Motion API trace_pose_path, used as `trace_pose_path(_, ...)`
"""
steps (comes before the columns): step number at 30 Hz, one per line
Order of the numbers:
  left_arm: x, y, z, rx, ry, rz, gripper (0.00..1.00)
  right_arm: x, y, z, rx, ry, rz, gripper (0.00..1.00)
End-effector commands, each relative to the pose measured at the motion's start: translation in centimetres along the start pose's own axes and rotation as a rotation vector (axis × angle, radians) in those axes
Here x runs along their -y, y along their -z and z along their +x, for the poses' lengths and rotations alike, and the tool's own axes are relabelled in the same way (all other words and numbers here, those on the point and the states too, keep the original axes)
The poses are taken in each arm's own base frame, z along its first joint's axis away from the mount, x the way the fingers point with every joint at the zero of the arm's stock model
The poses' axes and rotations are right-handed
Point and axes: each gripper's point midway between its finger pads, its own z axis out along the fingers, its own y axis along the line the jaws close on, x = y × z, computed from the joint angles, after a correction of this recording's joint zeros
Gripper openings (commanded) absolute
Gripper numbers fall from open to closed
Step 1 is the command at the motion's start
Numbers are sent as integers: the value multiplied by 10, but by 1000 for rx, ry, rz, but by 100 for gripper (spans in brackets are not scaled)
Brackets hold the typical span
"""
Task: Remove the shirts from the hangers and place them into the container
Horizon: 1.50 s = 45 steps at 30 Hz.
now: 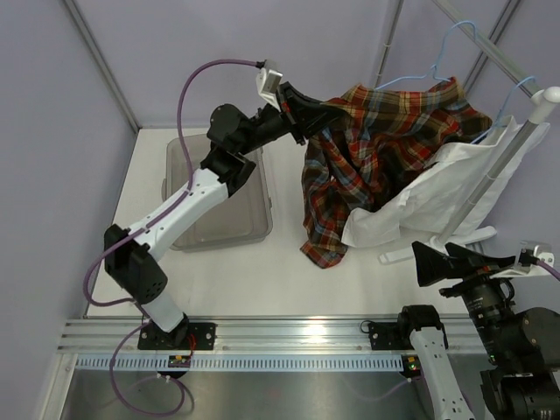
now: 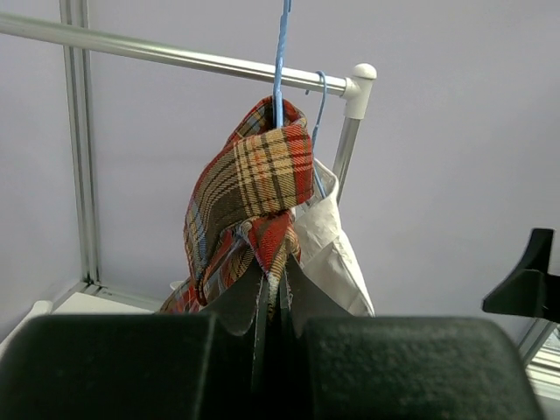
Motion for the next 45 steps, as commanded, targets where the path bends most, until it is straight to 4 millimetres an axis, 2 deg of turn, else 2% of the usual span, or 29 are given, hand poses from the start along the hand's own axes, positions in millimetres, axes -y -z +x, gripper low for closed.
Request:
trace_pose_path(1, 34, 16, -53, 96, -143, 11, 0, -12, -25, -5, -41, 30, -68, 99)
trace_pose_path(4, 33, 25, -48, 63, -154, -28, 0, -16, -34, -5, -66, 35, -86, 99)
trace_pose_path(7, 33, 41, -50, 56, -160, -82, 0, -22, -40, -7, -79, 41, -120, 99)
trace_pose_path(9, 35, 53, -44, 36, -143, -111, 0, -26, -45, -10, -87, 48, -135, 99)
trace_pose_path(15, 36, 80, -24, -44, -47, -210, 0, -48, -68, -33, -113, 102, -228, 98)
trace_pose_path(17, 39, 87, -16, -94, -4, -232, 0, -52, -86, -41, -141, 116, -237, 95)
trace_pose_path(20, 47, 97, -17, -113, 43, -261, 0, -55, -110, -52, -168, 131, -240, 89)
trace_pose_path(22, 54, 102, -21, -121, 50, -268, 0, -61, -122, -66, -150, 126, -254, 89)
trace_pose_path(24, 57, 108, -19, -144, 54, -275, 0, -69, -129, -72, -152, 115, -286, 88)
trace_pose_path(26, 63, 115, -19, -151, 59, -279, 0, -75, -145, -79, -171, 109, -310, 88)
trace_pose_path(27, 67, 117, -18, -160, 64, -270, 0, -76, -156, -79, -191, 99, -317, 87)
trace_pose_path(30, 75, 123, -15, -168, 75, -253, 0, -78, -169, -78, -197, 88, -339, 87)
trace_pose_path(33, 76, 131, -6, -196, 83, -266, 0, -80, -177, -75, -212, 70, -356, 85)
trace_pose_path(36, 76, 131, -1, -205, 88, -254, 0, -98, -183, -68, -231, 75, -405, 82)
trace_pose_path(41, 75, 129, 8, -225, 108, -234, 0, -111, -200, -60, -252, 77, -429, 76)
trace_pose_path(45, 76, 131, 8, -224, 101, -237, 0, -102, -216, -51, -253, 93, -377, 76)
